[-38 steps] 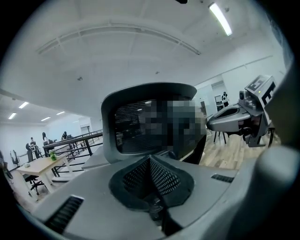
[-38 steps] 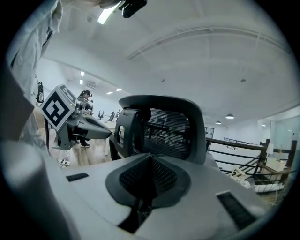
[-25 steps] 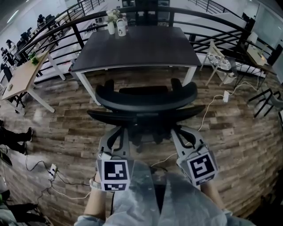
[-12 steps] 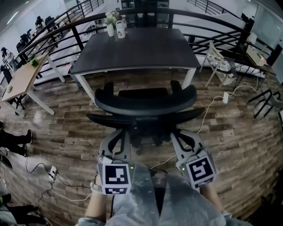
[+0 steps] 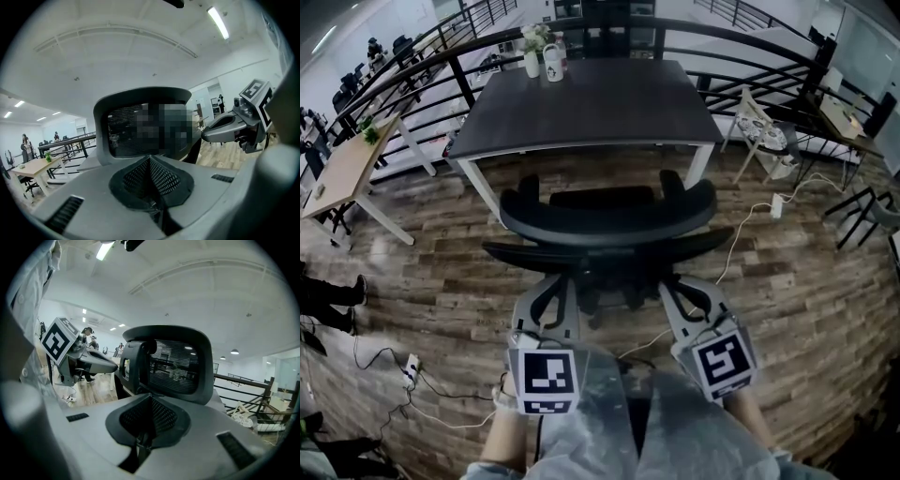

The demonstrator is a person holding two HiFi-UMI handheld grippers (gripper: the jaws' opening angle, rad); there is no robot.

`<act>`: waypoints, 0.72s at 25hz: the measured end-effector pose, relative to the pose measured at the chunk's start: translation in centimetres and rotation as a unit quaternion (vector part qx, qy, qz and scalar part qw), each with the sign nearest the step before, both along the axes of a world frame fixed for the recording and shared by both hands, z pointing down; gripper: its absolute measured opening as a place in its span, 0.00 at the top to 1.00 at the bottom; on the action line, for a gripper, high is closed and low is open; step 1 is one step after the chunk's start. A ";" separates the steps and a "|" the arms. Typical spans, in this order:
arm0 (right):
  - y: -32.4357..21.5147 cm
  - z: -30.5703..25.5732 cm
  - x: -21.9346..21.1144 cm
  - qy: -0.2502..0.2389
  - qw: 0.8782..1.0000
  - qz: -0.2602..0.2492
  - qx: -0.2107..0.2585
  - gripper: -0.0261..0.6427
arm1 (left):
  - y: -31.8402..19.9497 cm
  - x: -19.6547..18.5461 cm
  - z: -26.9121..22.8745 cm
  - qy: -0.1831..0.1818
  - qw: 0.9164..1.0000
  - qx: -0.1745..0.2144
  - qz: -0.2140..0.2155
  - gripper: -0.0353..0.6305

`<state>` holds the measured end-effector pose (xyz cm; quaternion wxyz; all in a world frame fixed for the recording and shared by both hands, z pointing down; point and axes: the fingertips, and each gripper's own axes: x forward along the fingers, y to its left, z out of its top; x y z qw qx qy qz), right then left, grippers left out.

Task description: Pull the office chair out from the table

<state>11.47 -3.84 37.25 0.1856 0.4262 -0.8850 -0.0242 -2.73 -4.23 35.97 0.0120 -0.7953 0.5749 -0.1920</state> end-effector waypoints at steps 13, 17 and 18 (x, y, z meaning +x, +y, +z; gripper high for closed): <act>0.0 0.1 -0.1 0.002 1.000 -0.002 -0.006 0.96 | 0.3 0.6 0.0 0.004 1.000 -0.012 0.002 0.93; 0.0 0.2 0.0 0.002 1.000 0.000 -0.006 0.96 | 0.3 0.7 0.0 0.002 1.000 -0.008 0.004 0.93; 0.1 0.2 0.1 0.002 1.000 0.000 -0.007 0.96 | 0.4 0.7 0.1 0.003 1.000 -0.010 0.004 0.93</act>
